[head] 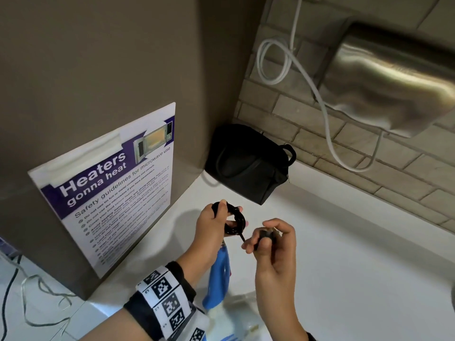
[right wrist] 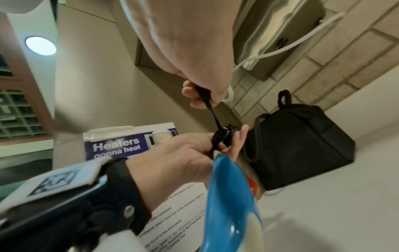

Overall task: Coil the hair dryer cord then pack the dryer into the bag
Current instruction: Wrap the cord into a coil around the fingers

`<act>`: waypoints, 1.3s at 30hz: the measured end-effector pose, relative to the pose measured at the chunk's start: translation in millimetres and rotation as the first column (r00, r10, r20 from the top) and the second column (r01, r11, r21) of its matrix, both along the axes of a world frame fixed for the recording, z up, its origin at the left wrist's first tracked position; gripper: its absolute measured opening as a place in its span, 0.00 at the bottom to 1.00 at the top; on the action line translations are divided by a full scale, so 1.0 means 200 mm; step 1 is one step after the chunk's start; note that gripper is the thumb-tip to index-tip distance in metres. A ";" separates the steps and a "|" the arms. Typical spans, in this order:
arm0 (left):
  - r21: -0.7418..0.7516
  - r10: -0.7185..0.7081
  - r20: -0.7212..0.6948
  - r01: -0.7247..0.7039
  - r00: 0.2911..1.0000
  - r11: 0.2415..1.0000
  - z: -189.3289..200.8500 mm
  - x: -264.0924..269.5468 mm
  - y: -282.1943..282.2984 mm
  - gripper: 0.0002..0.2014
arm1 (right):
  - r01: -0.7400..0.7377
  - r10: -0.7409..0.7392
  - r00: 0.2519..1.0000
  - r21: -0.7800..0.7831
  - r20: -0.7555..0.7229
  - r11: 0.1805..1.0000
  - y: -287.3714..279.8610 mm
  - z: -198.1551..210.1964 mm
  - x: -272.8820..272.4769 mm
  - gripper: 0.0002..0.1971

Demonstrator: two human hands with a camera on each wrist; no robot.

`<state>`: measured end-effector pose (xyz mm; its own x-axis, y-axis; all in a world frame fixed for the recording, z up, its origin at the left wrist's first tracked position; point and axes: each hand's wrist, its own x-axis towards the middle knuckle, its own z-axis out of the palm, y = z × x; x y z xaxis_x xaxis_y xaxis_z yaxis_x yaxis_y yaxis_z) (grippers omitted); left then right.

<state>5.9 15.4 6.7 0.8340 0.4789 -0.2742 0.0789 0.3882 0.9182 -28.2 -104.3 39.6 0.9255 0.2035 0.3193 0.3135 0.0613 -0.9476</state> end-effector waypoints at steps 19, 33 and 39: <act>0.055 -0.070 0.153 0.062 0.986 0.997 0.01 -0.03 0.00 0.12 | -0.367 0.203 0.927 -0.650 -0.315 0.666 -0.04 -0.01 0.14 0.13; -0.214 -0.071 0.084 0.087 0.994 0.973 0.09 -0.01 0.08 0.16 | -0.169 0.210 0.977 -0.737 -0.037 0.655 -0.12 -0.07 0.09 0.11; -0.110 -0.145 0.114 0.158 0.983 0.981 0.09 -0.02 0.06 0.24 | 0.064 0.173 0.967 -0.834 0.187 0.549 -0.13 -0.22 0.18 0.14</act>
